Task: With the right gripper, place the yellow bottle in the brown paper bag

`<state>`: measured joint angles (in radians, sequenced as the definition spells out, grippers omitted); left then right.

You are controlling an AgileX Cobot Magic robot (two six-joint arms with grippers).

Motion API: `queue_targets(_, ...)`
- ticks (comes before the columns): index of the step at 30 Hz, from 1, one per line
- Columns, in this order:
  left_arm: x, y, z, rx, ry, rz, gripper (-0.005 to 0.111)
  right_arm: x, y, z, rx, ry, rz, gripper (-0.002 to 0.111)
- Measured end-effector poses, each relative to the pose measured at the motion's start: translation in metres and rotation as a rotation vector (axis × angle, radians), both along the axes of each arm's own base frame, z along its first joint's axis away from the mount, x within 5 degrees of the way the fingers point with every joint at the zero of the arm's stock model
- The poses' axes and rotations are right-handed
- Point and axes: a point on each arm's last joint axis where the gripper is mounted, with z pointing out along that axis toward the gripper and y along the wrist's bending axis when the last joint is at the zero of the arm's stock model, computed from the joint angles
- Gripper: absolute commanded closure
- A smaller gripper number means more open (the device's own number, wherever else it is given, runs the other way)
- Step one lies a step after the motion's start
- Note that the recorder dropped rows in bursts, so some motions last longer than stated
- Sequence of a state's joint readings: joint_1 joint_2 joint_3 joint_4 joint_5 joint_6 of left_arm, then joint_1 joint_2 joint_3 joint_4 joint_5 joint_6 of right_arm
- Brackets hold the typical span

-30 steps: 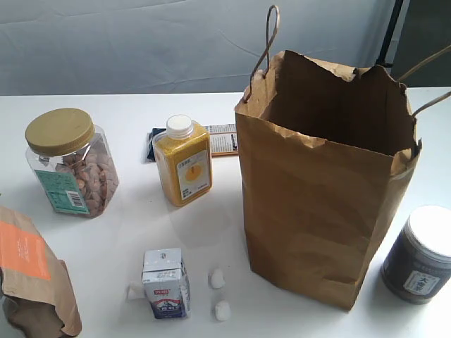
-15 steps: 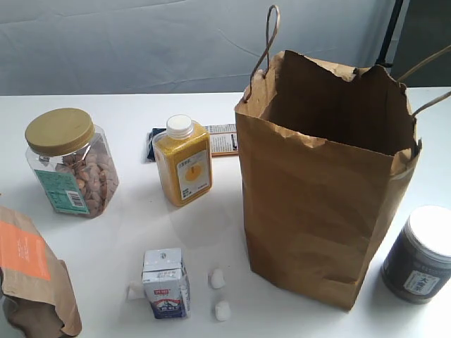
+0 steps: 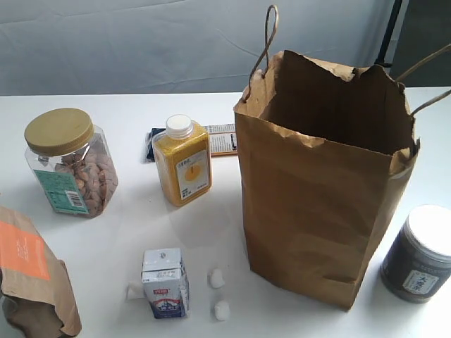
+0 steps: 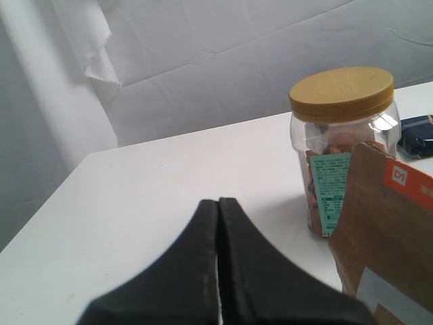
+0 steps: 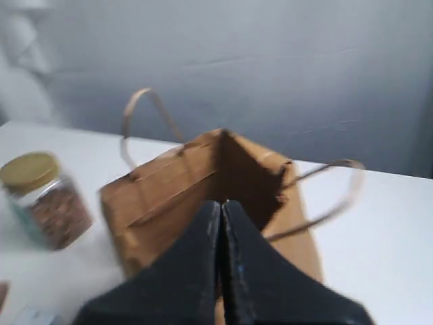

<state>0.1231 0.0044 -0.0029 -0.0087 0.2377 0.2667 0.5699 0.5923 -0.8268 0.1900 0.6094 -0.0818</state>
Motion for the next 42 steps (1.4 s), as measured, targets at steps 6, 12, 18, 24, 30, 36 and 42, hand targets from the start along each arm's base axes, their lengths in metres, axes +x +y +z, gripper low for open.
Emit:
queue_targets(6, 0.0, 0.0, 0.0, 0.0, 0.0, 0.0, 0.107, 0.002, 0.072, 0.014, -0.177, 0.044, 0.411, 0.108)
queue_targets(12, 0.0, 0.0, 0.0, 0.0, 0.0, 0.0, 0.107, 0.008, 0.147, 0.014, -0.405, 0.068, 0.604, 0.108)
queue_targets(18, 0.0, 0.0, 0.0, 0.0, 0.0, 0.0, 0.107, 0.033, 0.213, 0.006, -0.52, 0.174, 0.62, 0.108)
queue_targets(24, 0.0, 0.0, 0.0, 0.0, 0.0, 0.0, 0.107, 0.06, 0.299, -0.009, -0.576, 0.27, 0.618, 0.106)
queue_targets(30, 0.0, 0.0, 0.0, 0.0, 0.0, 0.0, 0.107, 0.093, 0.355, -0.044, -0.662, 0.377, 0.473, 0.04)
queue_targets(36, 0.0, 0.0, 0.0, 0.0, 0.0, 0.0, 0.107, 0.112, 0.373, -0.065, -0.618, 0.429, 0.273, 0.021)
queue_targets(42, 0.0, 0.0, 0.0, 0.0, 0.0, 0.0, 0.107, 0.132, 0.371, -0.08, -0.486, 0.565, 0.04, 0.021)
